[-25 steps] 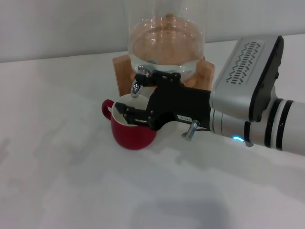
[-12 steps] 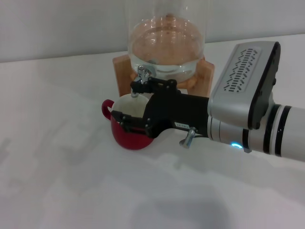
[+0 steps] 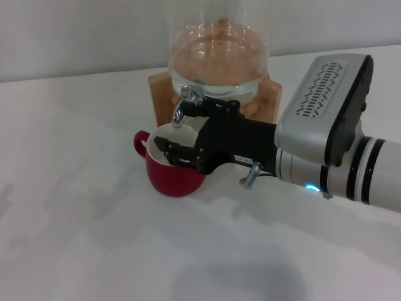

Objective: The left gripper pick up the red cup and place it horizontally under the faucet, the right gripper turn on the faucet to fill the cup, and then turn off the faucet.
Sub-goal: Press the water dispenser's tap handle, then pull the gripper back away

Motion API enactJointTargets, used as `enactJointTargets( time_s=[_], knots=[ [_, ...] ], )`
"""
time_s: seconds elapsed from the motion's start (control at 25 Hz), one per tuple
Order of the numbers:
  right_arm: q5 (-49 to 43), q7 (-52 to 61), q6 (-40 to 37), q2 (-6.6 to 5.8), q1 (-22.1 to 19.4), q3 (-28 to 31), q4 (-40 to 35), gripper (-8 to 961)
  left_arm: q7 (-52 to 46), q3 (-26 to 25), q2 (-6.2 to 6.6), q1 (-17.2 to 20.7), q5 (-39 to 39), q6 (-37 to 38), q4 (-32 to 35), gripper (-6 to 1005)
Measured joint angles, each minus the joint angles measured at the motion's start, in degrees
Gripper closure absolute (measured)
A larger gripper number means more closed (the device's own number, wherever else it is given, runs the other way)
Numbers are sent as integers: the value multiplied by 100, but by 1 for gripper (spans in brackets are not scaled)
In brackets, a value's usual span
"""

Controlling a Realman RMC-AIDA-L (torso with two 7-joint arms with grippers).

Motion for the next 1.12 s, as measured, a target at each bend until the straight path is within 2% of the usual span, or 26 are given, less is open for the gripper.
enactJointTargets(
  time_s=[1.12],
  knots=[
    [-14, 10, -106, -9, -131, 173, -12, 217, -148, 0, 0, 31, -6, -170, 44, 137]
  ],
)
